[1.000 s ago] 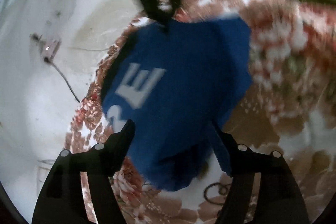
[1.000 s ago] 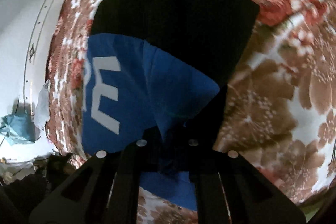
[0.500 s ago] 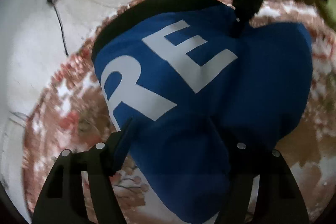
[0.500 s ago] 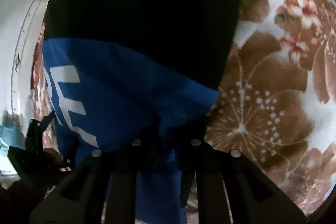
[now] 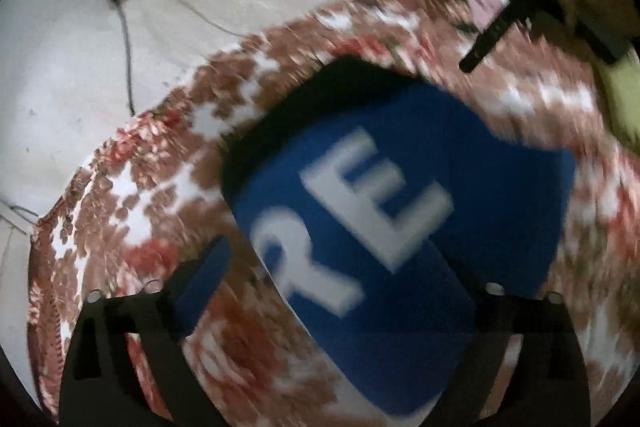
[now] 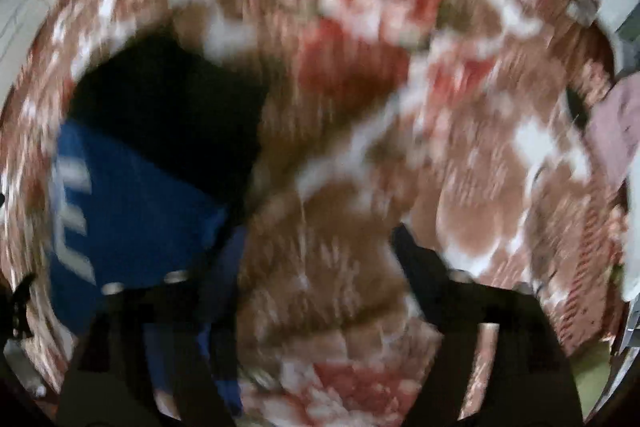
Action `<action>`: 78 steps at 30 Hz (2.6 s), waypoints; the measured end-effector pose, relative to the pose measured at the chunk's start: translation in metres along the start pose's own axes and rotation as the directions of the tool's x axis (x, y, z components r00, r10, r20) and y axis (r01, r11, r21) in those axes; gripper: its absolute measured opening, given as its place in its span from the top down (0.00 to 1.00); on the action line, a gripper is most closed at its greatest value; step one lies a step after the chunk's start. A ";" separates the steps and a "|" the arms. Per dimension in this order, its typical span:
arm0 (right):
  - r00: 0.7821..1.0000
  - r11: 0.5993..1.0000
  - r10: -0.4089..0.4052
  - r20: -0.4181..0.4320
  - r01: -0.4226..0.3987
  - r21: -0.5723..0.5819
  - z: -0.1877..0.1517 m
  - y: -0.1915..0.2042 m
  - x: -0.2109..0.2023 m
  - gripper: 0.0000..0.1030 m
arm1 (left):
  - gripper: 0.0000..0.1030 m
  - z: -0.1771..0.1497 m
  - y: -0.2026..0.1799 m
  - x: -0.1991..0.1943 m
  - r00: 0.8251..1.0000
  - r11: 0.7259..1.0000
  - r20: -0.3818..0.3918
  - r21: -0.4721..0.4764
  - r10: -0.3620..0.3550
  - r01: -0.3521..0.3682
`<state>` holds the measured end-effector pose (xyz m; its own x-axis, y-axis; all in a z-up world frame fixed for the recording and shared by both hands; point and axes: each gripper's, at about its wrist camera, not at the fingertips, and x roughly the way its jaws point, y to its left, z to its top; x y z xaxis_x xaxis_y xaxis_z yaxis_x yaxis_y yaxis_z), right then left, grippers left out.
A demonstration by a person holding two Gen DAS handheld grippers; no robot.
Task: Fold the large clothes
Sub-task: 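Open both grippers and press the folded bundle flat with the left gripper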
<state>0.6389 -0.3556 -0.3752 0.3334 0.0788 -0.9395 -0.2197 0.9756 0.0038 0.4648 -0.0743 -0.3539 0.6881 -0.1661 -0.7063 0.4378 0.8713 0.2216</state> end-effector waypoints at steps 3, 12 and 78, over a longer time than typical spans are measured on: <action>0.997 1.000 0.012 0.077 -0.012 0.001 0.039 0.043 -0.006 0.09 | 0.05 0.025 0.036 0.029 1.000 0.993 0.009 -0.115 0.005 -0.004; 0.989 0.989 -0.143 0.048 0.144 -0.029 0.069 0.084 0.090 0.08 | 0.04 0.041 0.085 0.152 0.990 0.919 -0.097 -0.390 -0.101 0.055; 0.955 0.946 0.283 -0.086 -0.263 0.187 -0.081 0.021 0.059 0.05 | 0.05 -0.089 0.079 0.082 0.877 0.629 -0.049 -0.716 -0.479 0.304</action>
<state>0.5798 -0.3474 -0.4585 0.1776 0.3333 -0.9259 -0.1243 0.9410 0.3148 0.5049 0.0220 -0.4541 0.3657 -0.5402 -0.7579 0.0701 0.8280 -0.5563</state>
